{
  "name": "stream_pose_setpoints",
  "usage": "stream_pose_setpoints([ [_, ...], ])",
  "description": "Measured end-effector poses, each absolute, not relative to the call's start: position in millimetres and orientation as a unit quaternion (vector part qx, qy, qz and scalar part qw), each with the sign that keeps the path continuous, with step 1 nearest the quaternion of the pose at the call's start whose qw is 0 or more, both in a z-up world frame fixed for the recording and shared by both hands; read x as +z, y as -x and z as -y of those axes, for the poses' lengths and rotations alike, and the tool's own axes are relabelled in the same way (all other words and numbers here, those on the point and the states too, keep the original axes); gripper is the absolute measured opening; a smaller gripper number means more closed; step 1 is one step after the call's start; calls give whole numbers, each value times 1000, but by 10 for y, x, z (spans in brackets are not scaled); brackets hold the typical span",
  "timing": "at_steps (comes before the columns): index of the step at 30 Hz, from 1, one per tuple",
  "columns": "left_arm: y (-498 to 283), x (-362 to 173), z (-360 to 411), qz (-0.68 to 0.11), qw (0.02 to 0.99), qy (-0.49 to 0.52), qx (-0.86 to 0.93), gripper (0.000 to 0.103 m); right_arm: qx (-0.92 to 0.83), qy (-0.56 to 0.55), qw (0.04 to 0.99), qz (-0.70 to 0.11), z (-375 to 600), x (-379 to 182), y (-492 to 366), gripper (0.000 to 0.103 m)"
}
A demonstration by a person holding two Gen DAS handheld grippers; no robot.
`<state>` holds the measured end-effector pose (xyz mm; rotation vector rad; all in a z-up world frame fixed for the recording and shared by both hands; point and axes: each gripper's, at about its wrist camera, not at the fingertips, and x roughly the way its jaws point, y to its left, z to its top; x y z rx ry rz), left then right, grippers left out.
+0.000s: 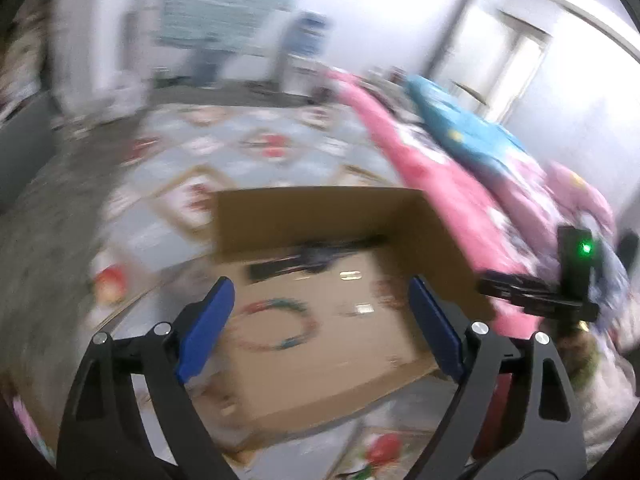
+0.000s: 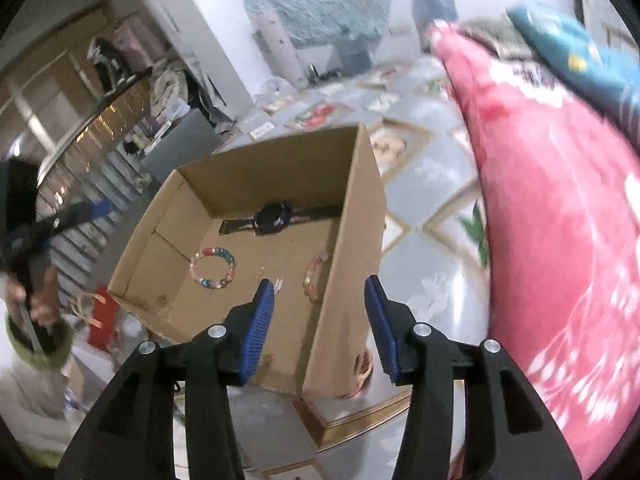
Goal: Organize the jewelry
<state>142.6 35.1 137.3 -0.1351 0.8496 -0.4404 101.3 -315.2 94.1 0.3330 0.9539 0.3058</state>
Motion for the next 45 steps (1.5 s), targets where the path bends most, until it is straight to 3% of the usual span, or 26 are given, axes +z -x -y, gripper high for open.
stream_pose_setpoints([
  [5, -1461, 798, -764, -478, 854, 134, -154, 85, 158, -225, 814, -512, 3122, 615, -1098, 48],
  [10, -1538, 358, -675, -534, 785, 218, -225, 85, 143, -200, 829, -503, 2971, 749, -972, 49],
  [26, -909, 348, -665, -542, 776, 206, -250, 88, 154, -257, 805, -513, 3130, 688, -349, 49],
  [31, -582, 542, -805, -494, 822, 186, -216, 88, 113, -223, 832, -495, 3137, 801, -120, 50],
  [37, -100, 996, -739, -392, 901, 96, -162, 93, 87, -106, 888, -438, 2815, 1140, 325, 79],
  [41, 105, 1058, -569, -374, 918, 65, -115, 94, 68, -59, 893, -441, 2530, 1048, 456, 90],
  [45, 167, 975, -367, -366, 928, 17, -66, 95, 48, -42, 889, -453, 2333, 919, 449, 91],
])
